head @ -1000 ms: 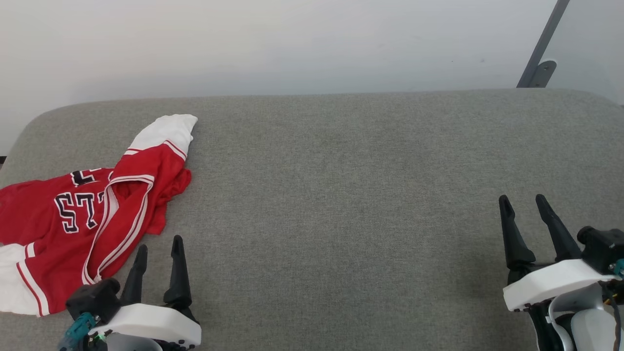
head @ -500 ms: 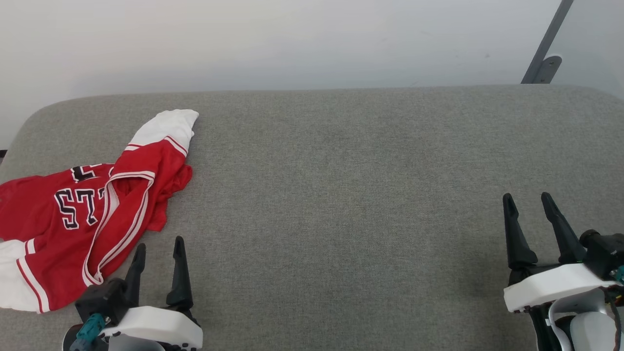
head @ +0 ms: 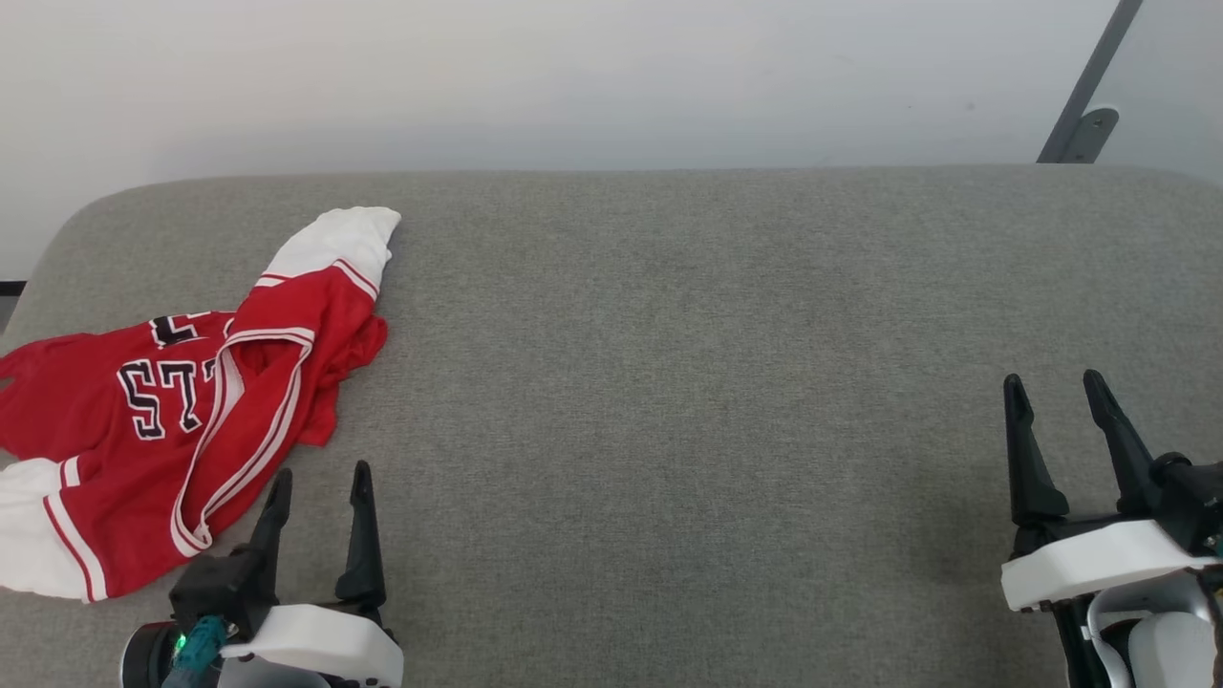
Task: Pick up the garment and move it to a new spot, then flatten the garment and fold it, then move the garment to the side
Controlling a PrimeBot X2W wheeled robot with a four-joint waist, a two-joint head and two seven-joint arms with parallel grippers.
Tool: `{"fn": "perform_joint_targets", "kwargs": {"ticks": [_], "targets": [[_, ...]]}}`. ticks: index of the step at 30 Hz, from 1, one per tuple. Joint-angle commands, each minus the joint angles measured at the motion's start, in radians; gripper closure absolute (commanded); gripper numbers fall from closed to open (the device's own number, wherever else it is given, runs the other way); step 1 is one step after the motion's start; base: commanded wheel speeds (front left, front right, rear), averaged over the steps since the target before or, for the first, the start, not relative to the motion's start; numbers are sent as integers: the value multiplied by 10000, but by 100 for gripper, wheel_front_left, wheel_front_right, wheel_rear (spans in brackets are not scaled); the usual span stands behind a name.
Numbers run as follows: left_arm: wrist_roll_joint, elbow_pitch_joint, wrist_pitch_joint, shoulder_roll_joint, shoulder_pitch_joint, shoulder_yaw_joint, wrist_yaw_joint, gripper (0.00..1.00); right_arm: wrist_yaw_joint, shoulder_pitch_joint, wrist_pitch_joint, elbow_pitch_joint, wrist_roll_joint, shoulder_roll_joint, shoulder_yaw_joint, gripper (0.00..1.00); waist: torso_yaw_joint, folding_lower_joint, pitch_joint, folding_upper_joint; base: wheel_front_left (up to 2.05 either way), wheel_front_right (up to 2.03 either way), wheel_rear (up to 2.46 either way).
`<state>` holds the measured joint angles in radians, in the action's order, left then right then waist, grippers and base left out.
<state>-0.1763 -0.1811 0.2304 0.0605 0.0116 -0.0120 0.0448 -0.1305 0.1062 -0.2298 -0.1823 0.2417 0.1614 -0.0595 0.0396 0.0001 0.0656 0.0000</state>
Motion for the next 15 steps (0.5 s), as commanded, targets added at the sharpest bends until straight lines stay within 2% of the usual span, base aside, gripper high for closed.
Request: {"fn": "perform_joint_targets", "kwargs": {"ticks": [1,8,15], "targets": [[232,64,93,-13,-18,5,80,0,-3,-81,-115,75,-214,-8,-52,0,62,0,-4,0,0,0,0],[558,-37,222,-59,-71,-86,144,0,-2,-202,-235,91,-578,-86,-75,0,700,-1,-91,0,0,0,0],[818,18,360,-86,-249,-208,116,0,-3,-223,-361,84,-970,-144,478,0,2135,-1,-57,0,0,0,0]]}}
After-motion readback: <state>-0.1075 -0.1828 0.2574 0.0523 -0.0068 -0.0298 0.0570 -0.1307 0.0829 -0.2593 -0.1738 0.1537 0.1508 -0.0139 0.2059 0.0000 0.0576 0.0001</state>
